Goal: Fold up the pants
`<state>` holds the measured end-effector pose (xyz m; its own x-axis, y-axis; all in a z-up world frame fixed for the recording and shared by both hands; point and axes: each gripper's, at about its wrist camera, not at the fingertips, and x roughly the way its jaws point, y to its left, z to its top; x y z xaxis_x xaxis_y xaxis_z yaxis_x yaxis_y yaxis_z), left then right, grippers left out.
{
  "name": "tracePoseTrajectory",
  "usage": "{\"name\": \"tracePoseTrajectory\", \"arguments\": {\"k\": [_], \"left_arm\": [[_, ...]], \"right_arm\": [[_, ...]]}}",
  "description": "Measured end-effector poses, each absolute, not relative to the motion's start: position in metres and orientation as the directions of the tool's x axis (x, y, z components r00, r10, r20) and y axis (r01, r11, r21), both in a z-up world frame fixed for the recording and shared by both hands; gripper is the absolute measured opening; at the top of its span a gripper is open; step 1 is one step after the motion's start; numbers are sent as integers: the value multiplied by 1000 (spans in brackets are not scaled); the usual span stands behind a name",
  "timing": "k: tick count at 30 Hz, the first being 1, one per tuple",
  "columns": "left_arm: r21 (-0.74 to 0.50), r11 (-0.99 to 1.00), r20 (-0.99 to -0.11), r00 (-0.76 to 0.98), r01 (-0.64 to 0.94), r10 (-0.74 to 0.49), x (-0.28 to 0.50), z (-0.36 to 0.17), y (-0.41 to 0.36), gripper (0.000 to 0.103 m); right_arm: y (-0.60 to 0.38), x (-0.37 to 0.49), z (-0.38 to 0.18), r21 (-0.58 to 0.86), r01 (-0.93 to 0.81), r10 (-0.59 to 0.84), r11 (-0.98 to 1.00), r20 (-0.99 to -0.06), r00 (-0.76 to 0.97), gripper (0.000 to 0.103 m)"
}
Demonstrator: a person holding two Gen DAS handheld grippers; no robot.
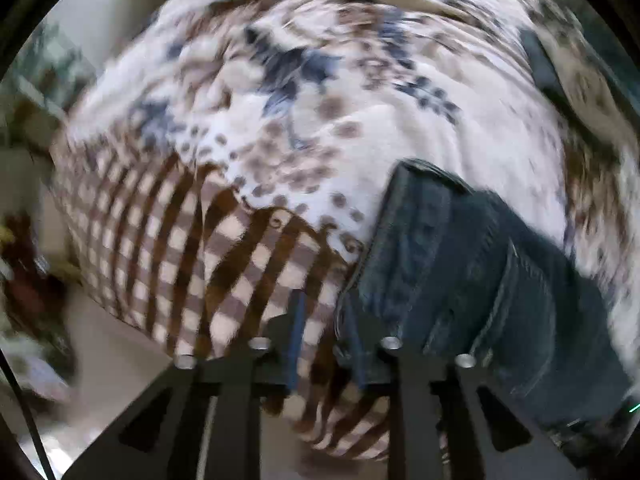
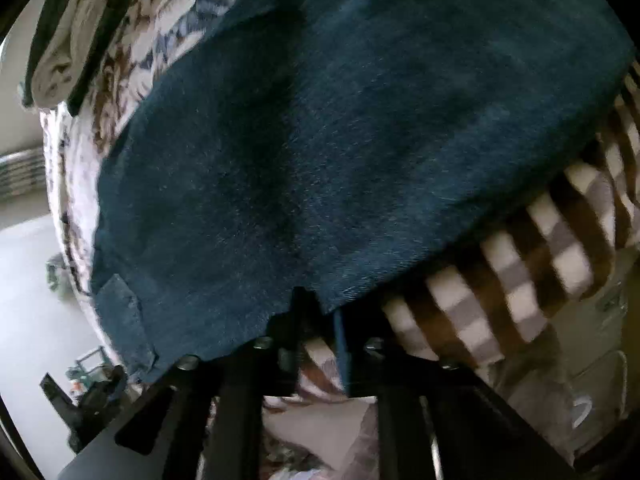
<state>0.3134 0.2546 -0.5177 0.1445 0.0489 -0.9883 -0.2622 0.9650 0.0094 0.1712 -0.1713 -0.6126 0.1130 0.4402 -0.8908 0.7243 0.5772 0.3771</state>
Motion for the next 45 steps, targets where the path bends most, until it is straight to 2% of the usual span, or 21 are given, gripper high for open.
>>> {"name": "tracePoseTrajectory", "arguments": {"k": [1, 2, 3, 4, 5, 12, 14, 15, 18, 22, 23, 24, 25, 27, 30, 32, 35, 39, 42, 45], "left_arm": [[37, 974, -986, 150, -225, 72, 312, -515, 242, 27], [59, 981, -984, 152, -187, 88, 309, -513, 228, 36], [63, 987, -985, 151, -149, 86, 307, -511, 211, 64], [44, 993, -986, 158, -112, 61, 304, -509, 191, 89], [28, 995, -985, 164, -92, 43, 304, -508, 178, 94], [-39, 998, -989, 141, 40, -44, 314, -512, 51, 94], [-35, 998, -991, 131, 54, -41, 319, -516, 26, 94], [-15, 998, -992, 127, 61, -23, 321, -518, 14, 94], [140, 987, -988, 82, 82, 133, 322, -529, -5, 94], [161, 987, -987, 6, -5, 161, 325, -527, 7, 94], [158, 987, -987, 8, -35, 158, 326, -520, 13, 94], [162, 985, -987, 16, -53, 163, 326, -516, 15, 94], [168, 983, -985, 25, -68, 170, 326, -511, 19, 94], [176, 978, -982, 48, -108, 182, 332, -500, 28, 94], [169, 972, -983, 37, -162, 177, 344, -500, 39, 94], [150, 968, -988, 7, -201, 154, 355, -504, 49, 94], [112, 962, -994, -26, -247, 109, 371, -511, 63, 94], [108, 963, -994, -39, -245, 102, 394, -516, 84, 94], [81, 964, -996, -55, -252, 69, 408, -518, 94, 94], [57, 964, -997, -56, -258, 44, 422, -522, 101, 94]], "right_arm": [[-178, 166, -609, 382, 732, 439, 564, -890, 127, 48], [-190, 158, -602, 379, 746, 424, 548, -894, 143, 55], [-199, 153, -599, 368, 756, 408, 541, -901, 147, 61], [-210, 146, -596, 351, 771, 387, 531, -910, 149, 61], [-225, 137, -593, 337, 790, 367, 512, -917, 154, 61], [-354, 97, -591, 349, 885, 242, 310, -929, 282, 61], [-382, 103, -601, 350, 886, 258, 305, -926, 276, 53], [-389, 104, -605, 345, 885, 265, 314, -926, 267, 42], [-402, 110, -628, 261, 881, 350, 396, -929, 118, 41], [-410, 141, -612, 209, 809, 432, 549, -900, -61, 44], [-406, 153, -598, 244, 763, 446, 599, -893, -64, 44], [-399, 170, -582, 288, 704, 454, 650, -889, -56, 49], [-390, 185, -568, 318, 640, 456, 699, -888, -57, 60], [-358, 234, -545, 402, 485, 488, 776, -871, -59, 66], [-290, 314, -540, 535, 290, 584, 793, -804, -113, 66], [-244, 363, -555, 623, 231, 661, 748, -730, -171, 66], [-177, 426, -584, 666, 177, 687, 725, -679, -258, 66], [-124, 456, -629, 662, 216, 682, 718, -606, -410, 66], [-110, 454, -642, 639, 223, 658, 737, -601, -453, 54], [-107, 435, -635, 672, 230, 689, 704, -565, -455, 52]]}}
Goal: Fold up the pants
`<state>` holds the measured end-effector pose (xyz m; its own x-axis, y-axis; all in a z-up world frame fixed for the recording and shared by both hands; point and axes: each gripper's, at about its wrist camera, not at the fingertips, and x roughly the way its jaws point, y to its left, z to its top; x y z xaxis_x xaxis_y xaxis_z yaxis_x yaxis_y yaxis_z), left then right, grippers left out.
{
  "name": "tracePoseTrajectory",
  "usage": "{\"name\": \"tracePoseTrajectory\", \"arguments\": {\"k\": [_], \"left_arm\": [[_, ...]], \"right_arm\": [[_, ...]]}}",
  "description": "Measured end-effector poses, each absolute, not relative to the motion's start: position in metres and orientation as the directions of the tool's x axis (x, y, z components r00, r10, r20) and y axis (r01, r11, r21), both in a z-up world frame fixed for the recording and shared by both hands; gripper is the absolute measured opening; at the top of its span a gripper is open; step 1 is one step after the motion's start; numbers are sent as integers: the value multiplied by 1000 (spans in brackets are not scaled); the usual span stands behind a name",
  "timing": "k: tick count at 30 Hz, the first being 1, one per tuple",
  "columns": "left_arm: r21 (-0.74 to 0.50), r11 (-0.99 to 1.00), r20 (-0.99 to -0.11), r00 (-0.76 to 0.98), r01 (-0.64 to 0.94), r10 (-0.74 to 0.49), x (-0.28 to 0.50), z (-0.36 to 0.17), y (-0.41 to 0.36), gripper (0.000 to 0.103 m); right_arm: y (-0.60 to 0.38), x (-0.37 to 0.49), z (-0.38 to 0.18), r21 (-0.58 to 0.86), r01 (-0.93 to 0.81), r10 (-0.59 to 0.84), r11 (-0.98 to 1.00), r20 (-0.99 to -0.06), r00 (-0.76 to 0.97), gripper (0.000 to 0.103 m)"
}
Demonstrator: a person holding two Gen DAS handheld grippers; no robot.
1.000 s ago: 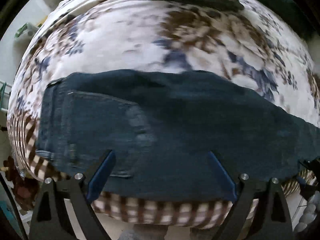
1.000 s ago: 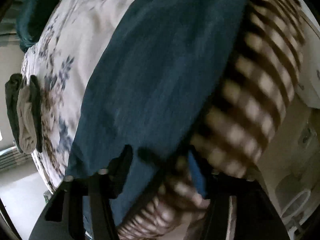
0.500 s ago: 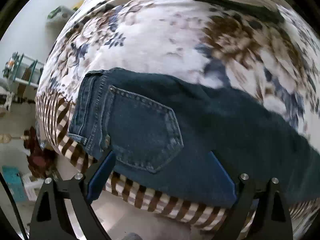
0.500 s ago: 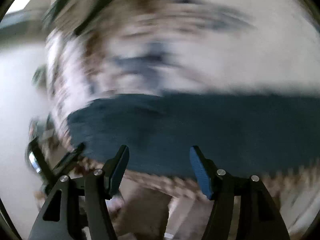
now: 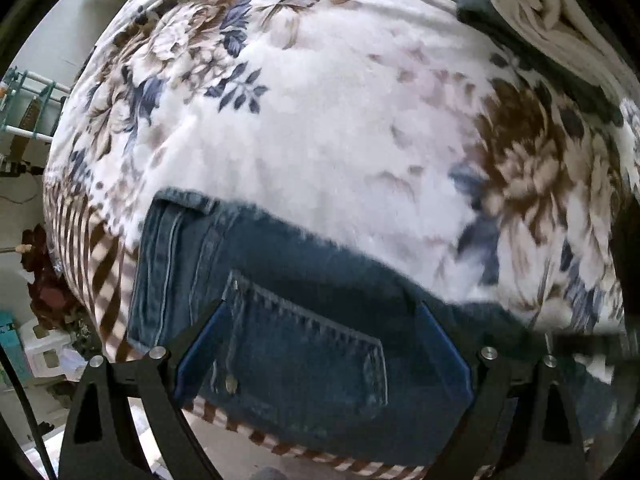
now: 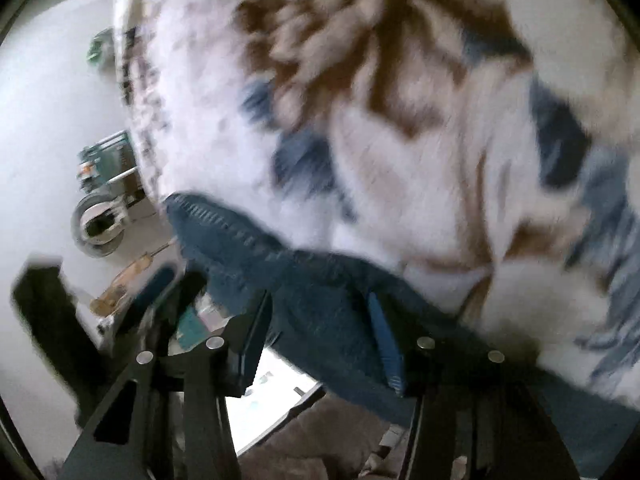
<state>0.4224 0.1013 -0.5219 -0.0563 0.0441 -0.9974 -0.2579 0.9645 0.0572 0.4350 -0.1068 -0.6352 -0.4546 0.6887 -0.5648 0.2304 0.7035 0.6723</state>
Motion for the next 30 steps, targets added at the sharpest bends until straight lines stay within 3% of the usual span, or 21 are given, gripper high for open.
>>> {"name": "tracePoseTrajectory", "arguments": {"k": [7, 13, 16, 18, 24, 29, 30], "left_arm": [[32, 963, -998, -67, -266, 15, 433, -537, 114, 94], [38, 966, -997, -79, -256, 18, 419, -545, 121, 94], [53, 974, -997, -69, -220, 39, 407, -545, 116, 94], [66, 979, -996, -71, -195, 53, 397, -545, 109, 94], [83, 980, -996, -58, -178, 74, 368, -548, 97, 94], [104, 980, -993, -73, -170, 92, 354, -563, 95, 94], [103, 980, -993, -76, -171, 91, 352, -565, 95, 94]], "right_arm": [[-101, 382, -626, 724, 225, 689, 652, -442, -575, 52], [-106, 414, -646, 665, 234, 682, 709, -565, -464, 52], [-103, 420, -660, 666, 241, 689, 706, -566, -452, 54], [-97, 418, -666, 678, 258, 701, 688, -530, -478, 57], [-98, 406, -668, 759, 392, 800, 520, -273, -534, 57], [-93, 404, -697, 684, 436, 784, 585, -338, -521, 56], [-98, 404, -693, 674, 465, 798, 574, -332, -504, 47]]}}
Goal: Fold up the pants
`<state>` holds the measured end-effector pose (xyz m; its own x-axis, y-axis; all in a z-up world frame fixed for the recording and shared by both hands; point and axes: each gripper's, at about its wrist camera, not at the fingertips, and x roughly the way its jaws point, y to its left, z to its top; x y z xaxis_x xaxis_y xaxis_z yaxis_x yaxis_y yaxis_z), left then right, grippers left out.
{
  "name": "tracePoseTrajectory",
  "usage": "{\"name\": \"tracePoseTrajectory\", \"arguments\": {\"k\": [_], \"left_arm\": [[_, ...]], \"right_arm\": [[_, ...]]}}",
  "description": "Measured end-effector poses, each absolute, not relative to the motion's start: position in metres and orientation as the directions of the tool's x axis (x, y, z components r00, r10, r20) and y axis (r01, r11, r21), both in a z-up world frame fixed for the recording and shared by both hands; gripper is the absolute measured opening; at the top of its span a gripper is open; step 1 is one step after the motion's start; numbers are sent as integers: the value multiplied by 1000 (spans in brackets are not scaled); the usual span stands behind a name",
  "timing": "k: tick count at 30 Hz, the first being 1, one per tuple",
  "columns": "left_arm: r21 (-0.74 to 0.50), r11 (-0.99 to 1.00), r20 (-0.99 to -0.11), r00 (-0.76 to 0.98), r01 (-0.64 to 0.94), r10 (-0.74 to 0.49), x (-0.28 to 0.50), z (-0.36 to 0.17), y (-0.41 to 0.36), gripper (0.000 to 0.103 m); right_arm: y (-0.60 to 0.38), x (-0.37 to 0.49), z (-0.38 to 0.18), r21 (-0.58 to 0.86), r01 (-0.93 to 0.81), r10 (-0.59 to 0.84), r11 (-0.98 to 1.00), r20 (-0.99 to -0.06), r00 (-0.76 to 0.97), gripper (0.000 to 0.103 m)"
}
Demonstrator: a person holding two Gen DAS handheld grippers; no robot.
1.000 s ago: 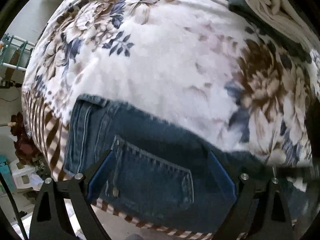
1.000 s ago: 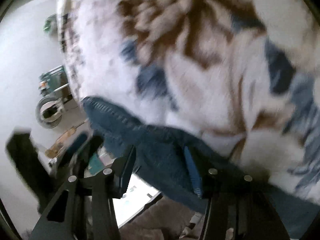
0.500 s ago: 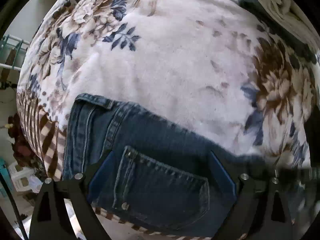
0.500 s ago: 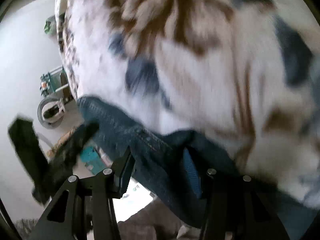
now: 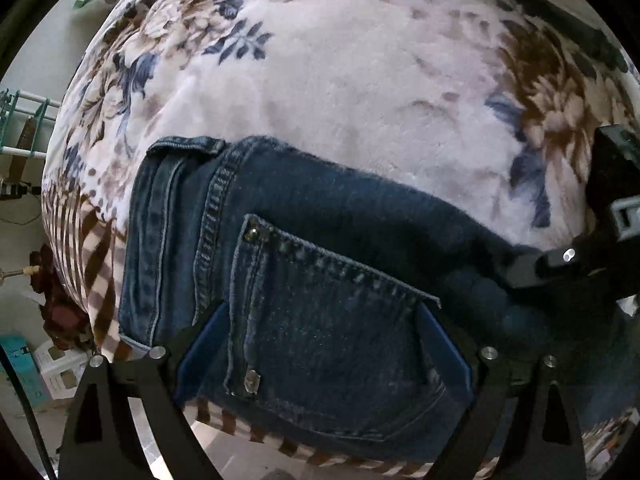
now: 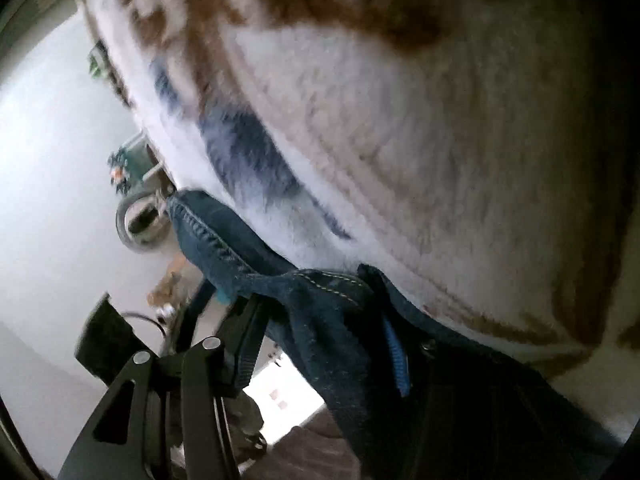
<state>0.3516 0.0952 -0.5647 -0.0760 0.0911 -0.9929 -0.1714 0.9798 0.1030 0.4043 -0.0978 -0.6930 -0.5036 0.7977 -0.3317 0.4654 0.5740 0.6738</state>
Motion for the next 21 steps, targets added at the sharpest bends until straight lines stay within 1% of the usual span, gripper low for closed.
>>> {"name": "tracePoseTrajectory", "arguments": {"k": [1, 2, 4, 5, 7, 9, 13, 15, 17, 21], "left_arm": [[101, 979, -993, -77, -175, 88, 349, -566, 96, 94], [96, 979, -994, -75, -178, 84, 348, -567, 97, 94], [94, 980, -994, -73, -177, 83, 343, -568, 99, 94], [94, 980, -994, -75, -178, 82, 341, -568, 98, 94], [85, 979, -994, -82, -186, 71, 337, -568, 102, 94], [63, 975, -994, -102, -213, 42, 345, -565, 112, 94], [-45, 934, -991, -106, -354, -87, 353, -551, 135, 94], [-83, 904, -985, -102, -420, -138, 361, -550, 141, 94], [-86, 890, -984, -100, -447, -145, 368, -555, 143, 94], [-32, 914, -988, -128, -405, -92, 376, -579, 135, 94]], "right_arm": [[-103, 406, -686, 681, 486, 819, 548, -320, -476, 43], [-114, 409, -675, 698, 505, 850, 508, -310, -426, 41], [-145, 411, -659, 712, 573, 912, 405, -273, -306, 39], [-156, 411, -653, 716, 584, 923, 382, -272, -271, 40], [-156, 406, -647, 725, 518, 886, 453, -301, -354, 40], [-151, 391, -647, 720, 484, 852, 497, -300, -430, 40], [-121, 384, -639, 749, 355, 792, 560, -358, -494, 40], [-112, 378, -625, 770, 258, 758, 584, -402, -514, 40], [-102, 376, -615, 783, 212, 743, 585, -412, -527, 40], [-86, 374, -609, 794, 124, 709, 595, -446, -546, 40]]}}
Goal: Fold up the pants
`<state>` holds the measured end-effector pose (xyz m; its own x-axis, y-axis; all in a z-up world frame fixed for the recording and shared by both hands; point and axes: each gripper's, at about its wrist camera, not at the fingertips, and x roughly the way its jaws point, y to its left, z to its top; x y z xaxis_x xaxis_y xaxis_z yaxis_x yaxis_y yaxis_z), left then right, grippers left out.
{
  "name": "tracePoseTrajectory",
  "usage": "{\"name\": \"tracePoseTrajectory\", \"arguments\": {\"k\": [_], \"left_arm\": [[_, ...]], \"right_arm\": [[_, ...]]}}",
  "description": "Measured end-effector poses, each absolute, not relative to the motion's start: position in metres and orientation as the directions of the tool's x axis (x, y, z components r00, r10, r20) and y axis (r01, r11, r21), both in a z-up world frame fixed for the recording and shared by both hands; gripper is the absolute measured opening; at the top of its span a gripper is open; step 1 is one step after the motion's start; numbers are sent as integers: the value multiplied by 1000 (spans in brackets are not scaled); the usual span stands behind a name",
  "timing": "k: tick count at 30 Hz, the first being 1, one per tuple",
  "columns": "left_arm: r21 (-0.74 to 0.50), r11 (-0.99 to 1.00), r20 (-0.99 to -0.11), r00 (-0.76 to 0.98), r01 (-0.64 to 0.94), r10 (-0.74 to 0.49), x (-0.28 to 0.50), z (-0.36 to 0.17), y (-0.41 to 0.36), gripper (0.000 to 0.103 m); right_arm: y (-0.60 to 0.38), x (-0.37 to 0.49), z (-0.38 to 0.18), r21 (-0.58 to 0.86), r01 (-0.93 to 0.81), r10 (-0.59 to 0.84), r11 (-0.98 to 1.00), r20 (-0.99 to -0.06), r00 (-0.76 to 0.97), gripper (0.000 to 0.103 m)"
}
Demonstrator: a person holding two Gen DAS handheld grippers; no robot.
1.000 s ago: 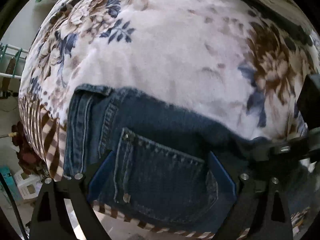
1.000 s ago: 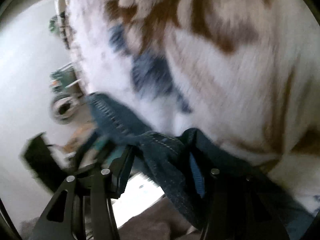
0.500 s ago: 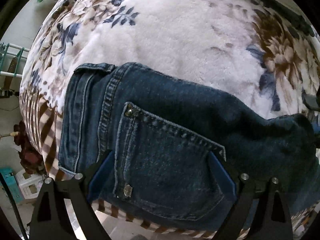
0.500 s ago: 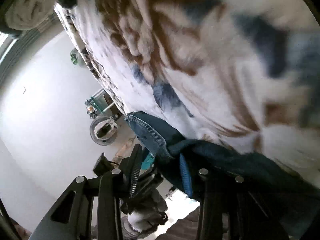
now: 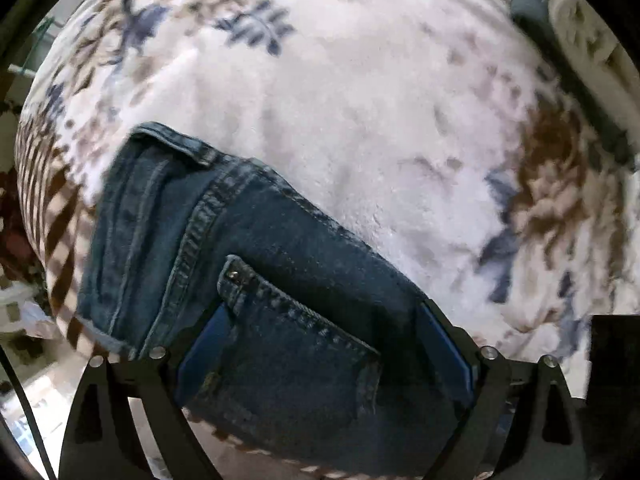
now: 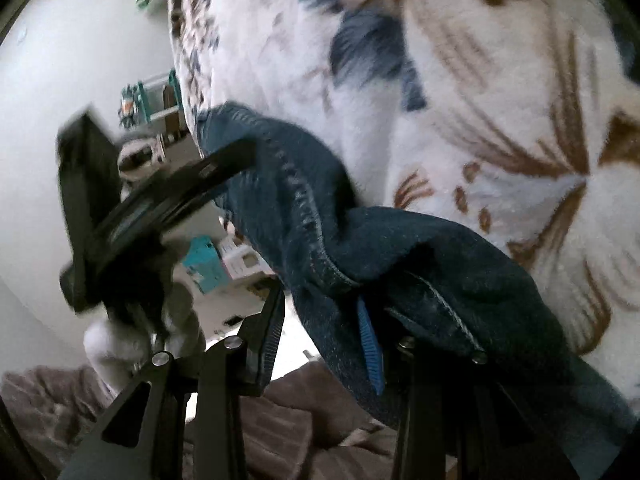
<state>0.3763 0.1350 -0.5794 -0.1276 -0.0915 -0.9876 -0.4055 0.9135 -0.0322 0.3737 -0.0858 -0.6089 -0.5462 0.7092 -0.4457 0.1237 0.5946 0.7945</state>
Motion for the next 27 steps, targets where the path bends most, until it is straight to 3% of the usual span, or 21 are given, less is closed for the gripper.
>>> {"name": "tracePoseTrajectory", "arguments": {"k": [2, 4, 8, 10, 14, 15, 17, 19, 21, 24, 26, 27], "left_arm": [[-9, 922, -989, -134, -386, -66, 377, -585, 131, 94], [19, 934, -991, -129, -355, -28, 375, -588, 129, 97], [28, 945, -993, -116, -327, -10, 369, -591, 130, 97], [23, 945, -993, -113, -327, -15, 366, -594, 130, 97], [16, 945, -995, -102, -327, -19, 362, -587, 129, 96], [4, 944, -995, -92, -329, -28, 362, -584, 130, 96], [-1, 946, -998, -55, -324, -19, 350, -573, 134, 96], [21, 955, -1000, -28, -297, 13, 336, -563, 131, 96], [49, 964, -999, -22, -260, 45, 320, -564, 129, 96], [51, 970, -995, -92, -237, 29, 302, -587, 127, 96], [53, 971, -994, -103, -233, 30, 298, -595, 128, 96], [56, 972, -994, -100, -227, 34, 298, -597, 128, 96]], "right_arm": [[-84, 375, -601, 797, 67, 690, 601, -475, -547, 41], [-86, 375, -609, 805, 95, 711, 586, -454, -537, 52], [-126, 385, -653, 766, 445, 869, 464, -296, -397, 55], [-135, 381, -675, 714, 569, 908, 409, -259, -329, 55], [-121, 381, -689, 663, 570, 872, 485, -319, -371, 60], [-118, 384, -685, 664, 549, 858, 508, -332, -392, 58], [-108, 392, -670, 672, 464, 808, 577, -387, -444, 39], [-121, 406, -649, 693, 447, 821, 565, -420, -387, 22], [-151, 420, -636, 696, 496, 854, 519, -439, -279, 20], [-168, 425, -638, 699, 471, 842, 539, -437, -316, 23], [-170, 422, -647, 679, 458, 817, 574, -432, -383, 33], [-165, 422, -648, 674, 435, 797, 597, -437, -417, 45]]}}
